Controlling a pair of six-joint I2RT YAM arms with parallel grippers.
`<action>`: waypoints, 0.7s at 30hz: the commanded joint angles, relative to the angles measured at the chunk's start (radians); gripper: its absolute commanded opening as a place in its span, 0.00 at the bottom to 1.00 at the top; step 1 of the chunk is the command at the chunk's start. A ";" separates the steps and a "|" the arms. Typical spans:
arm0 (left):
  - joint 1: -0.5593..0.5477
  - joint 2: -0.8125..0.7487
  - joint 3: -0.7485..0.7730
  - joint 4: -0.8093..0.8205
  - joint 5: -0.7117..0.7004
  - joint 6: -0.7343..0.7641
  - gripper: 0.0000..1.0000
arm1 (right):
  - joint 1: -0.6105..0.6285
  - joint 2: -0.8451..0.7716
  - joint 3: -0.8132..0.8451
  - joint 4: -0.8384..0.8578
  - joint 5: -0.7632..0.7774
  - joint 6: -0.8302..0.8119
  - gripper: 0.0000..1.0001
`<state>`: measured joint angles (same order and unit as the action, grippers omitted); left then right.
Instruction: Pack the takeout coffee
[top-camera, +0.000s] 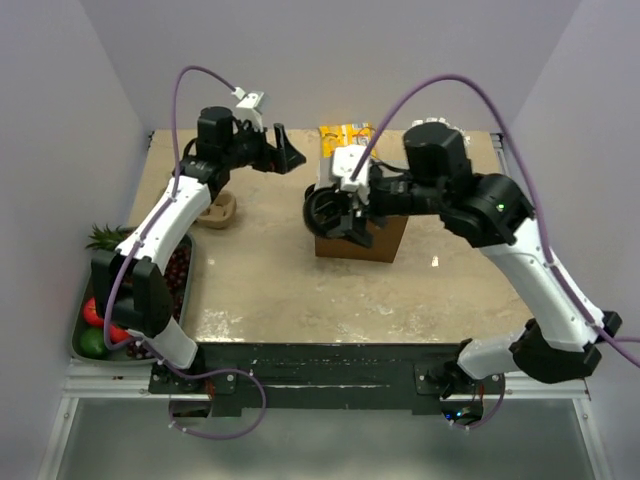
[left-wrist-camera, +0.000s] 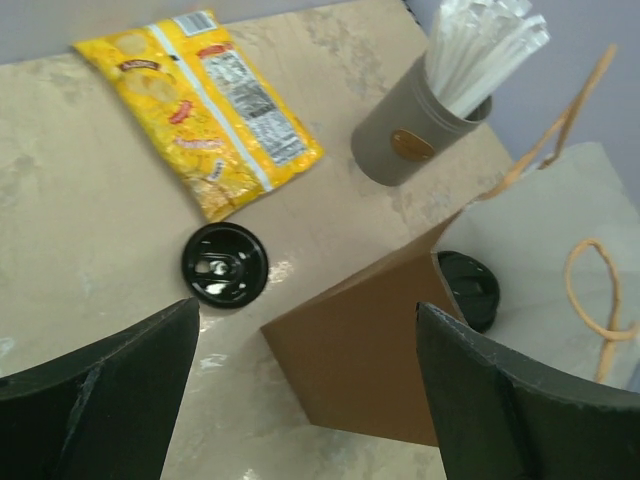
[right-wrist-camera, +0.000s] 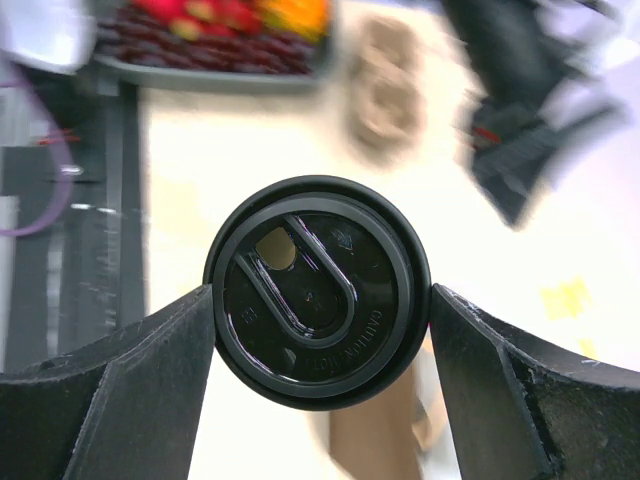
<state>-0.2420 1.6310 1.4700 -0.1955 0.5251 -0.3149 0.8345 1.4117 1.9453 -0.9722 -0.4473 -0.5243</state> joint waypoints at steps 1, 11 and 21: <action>-0.077 -0.020 0.046 0.073 0.075 -0.053 0.93 | -0.118 -0.066 -0.011 -0.028 0.082 0.029 0.66; -0.138 -0.023 0.016 0.022 -0.028 -0.078 0.84 | -0.225 -0.042 0.069 0.035 0.137 0.078 0.64; -0.166 -0.025 -0.023 0.048 0.045 -0.125 0.43 | -0.238 0.030 0.032 0.165 0.177 0.095 0.64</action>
<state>-0.3885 1.6306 1.4544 -0.1810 0.5251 -0.4061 0.6014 1.4315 1.9812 -0.9234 -0.2932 -0.4549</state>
